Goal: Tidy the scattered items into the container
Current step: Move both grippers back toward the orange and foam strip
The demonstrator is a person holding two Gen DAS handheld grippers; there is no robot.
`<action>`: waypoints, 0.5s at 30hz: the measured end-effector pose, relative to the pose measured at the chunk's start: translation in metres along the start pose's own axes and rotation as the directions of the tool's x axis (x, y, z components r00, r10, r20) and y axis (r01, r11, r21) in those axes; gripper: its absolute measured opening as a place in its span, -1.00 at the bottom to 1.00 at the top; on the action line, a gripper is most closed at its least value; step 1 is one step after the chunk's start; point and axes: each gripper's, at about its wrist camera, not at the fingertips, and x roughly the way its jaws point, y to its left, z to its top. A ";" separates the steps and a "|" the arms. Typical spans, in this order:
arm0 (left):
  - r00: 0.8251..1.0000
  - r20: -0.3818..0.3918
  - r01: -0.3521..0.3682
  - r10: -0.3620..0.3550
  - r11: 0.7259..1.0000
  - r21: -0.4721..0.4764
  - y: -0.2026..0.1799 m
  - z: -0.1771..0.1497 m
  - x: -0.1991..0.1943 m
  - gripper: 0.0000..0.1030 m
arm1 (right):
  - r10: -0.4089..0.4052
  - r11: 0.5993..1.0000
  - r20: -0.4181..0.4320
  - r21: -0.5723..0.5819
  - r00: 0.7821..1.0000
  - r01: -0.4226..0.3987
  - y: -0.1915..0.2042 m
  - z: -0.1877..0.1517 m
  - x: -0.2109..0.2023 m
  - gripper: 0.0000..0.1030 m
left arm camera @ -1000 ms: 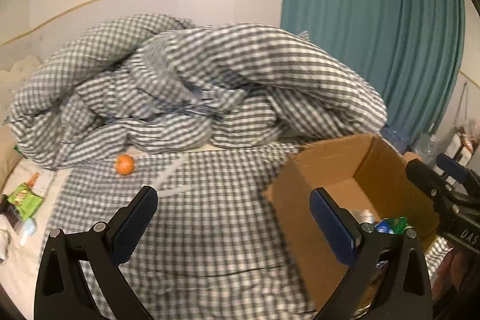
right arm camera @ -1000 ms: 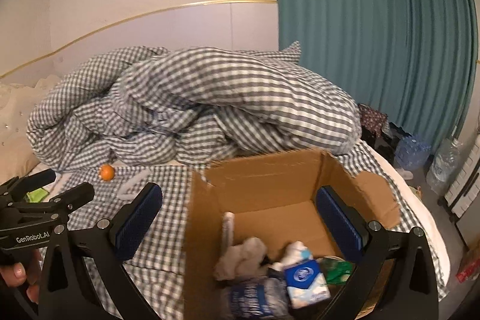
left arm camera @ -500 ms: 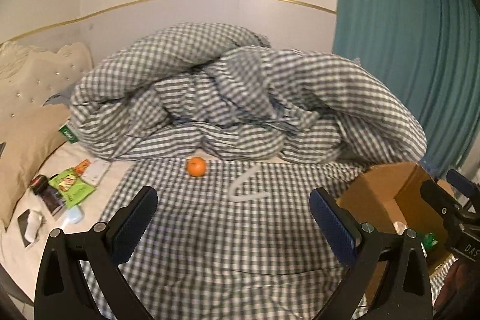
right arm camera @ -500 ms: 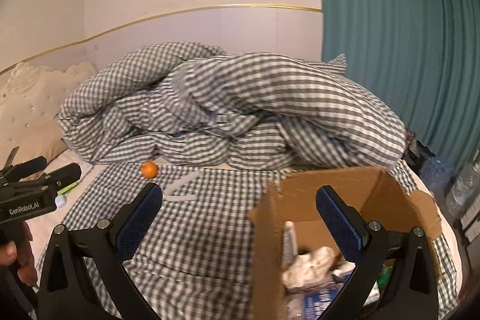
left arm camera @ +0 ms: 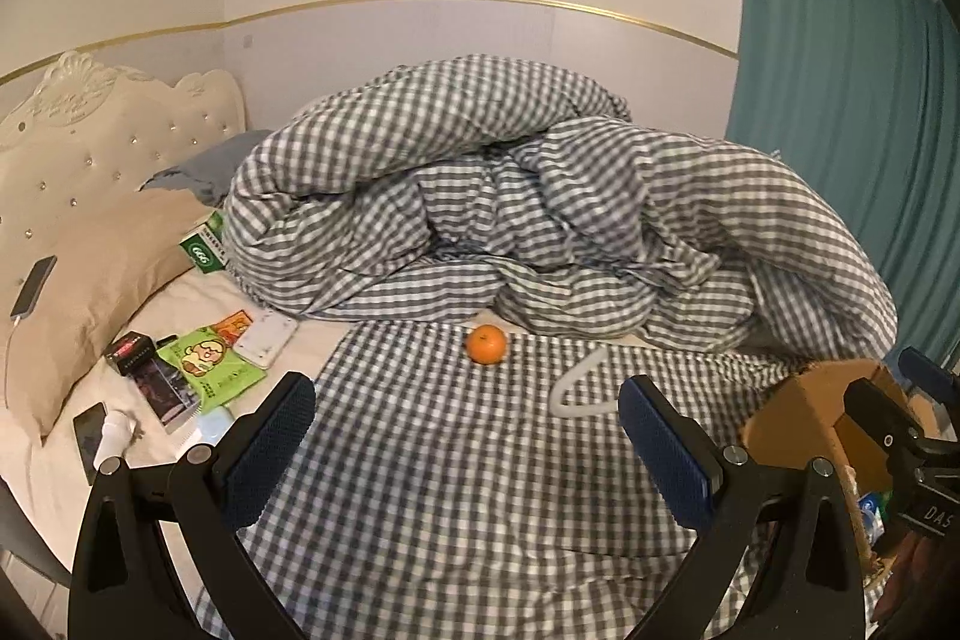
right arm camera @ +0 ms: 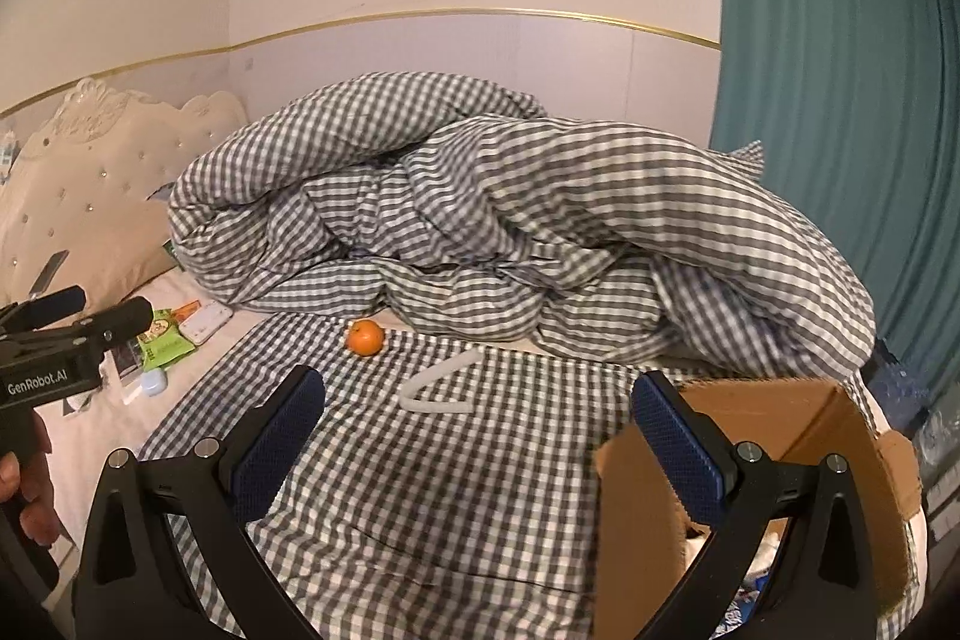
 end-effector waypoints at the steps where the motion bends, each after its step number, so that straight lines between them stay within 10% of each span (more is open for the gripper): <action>1: 1.000 -0.002 -0.005 0.005 1.000 -0.003 0.004 0.000 0.002 1.00 | 0.004 1.000 -0.001 -0.003 1.000 -0.004 0.003 0.001 0.003 0.99; 15: 0.999 -0.048 -0.002 0.001 1.000 -0.007 0.025 0.003 0.067 1.00 | 0.036 0.999 -0.096 -0.024 0.995 -0.039 0.032 0.001 0.081 0.99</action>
